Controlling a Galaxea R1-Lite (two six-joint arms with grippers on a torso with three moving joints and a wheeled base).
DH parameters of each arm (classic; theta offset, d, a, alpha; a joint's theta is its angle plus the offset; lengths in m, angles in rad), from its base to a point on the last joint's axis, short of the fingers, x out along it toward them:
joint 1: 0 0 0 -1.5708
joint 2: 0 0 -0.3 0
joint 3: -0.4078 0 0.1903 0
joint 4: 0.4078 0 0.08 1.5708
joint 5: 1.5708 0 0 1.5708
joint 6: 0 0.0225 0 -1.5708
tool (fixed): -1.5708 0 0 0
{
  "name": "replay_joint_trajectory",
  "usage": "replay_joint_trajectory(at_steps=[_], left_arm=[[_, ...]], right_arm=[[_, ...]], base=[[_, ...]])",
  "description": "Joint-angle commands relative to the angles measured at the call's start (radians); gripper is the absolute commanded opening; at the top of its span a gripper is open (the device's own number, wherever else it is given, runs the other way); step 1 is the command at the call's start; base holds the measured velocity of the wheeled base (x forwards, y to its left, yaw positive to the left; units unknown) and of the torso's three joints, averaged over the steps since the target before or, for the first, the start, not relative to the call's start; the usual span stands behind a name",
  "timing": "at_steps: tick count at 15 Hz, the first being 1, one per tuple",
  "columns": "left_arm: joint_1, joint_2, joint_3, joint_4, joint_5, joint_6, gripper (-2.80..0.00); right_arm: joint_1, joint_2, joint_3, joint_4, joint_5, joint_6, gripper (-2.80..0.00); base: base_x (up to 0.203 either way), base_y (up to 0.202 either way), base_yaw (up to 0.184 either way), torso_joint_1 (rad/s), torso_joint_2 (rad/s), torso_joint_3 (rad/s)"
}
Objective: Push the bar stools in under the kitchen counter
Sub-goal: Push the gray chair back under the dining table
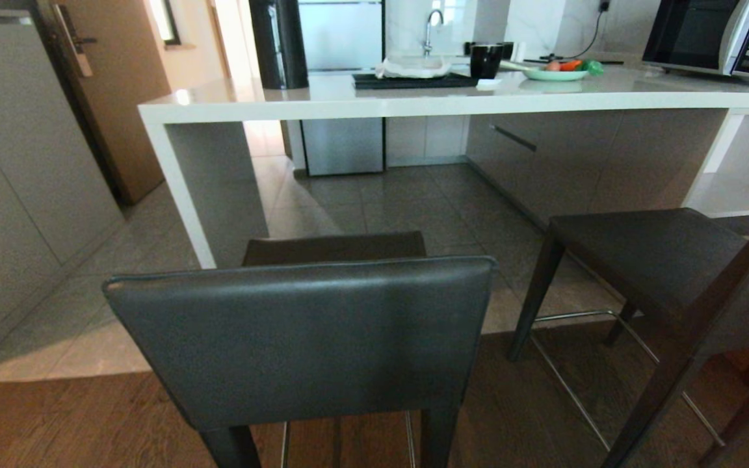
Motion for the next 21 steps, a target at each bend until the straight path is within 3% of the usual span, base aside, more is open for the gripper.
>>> replay_joint_trajectory(at_steps=[1, 12, 17, 20, 21], left_arm=[[0.000, 0.000, 0.000, -0.001, -0.001, -0.002, 0.00], [0.002, -0.001, 0.000, -0.003, 0.002, -0.001, 0.00], [0.000, -0.002, 0.000, -0.006, -0.040, 0.072, 0.00], [0.000, -0.001, 0.000, -0.024, -0.064, 0.176, 0.00], [0.001, 0.000, -0.015, -0.027, -0.081, 0.166, 0.00]], right_arm=[[0.001, 0.000, 0.000, 0.000, 0.000, -0.001, 0.00], [0.000, -0.001, -0.004, -0.002, 0.002, -0.022, 0.00], [0.001, 0.038, -0.100, 0.015, 0.101, -0.043, 0.00], [0.007, 0.222, -0.224, 0.008, 0.245, -0.015, 0.00], [0.009, 0.314, -0.265, -0.012, 0.272, -0.012, 0.00]], base=[[0.000, 0.000, 0.000, 0.000, 0.00, 0.000], [0.000, 0.000, 0.000, 0.000, 0.00, 0.000], [0.000, 0.000, 0.000, 0.000, 0.00, 0.000], [0.000, 0.000, 0.000, 0.000, 0.00, 0.000], [0.000, 0.000, 0.000, 0.000, 0.00, 0.000]])
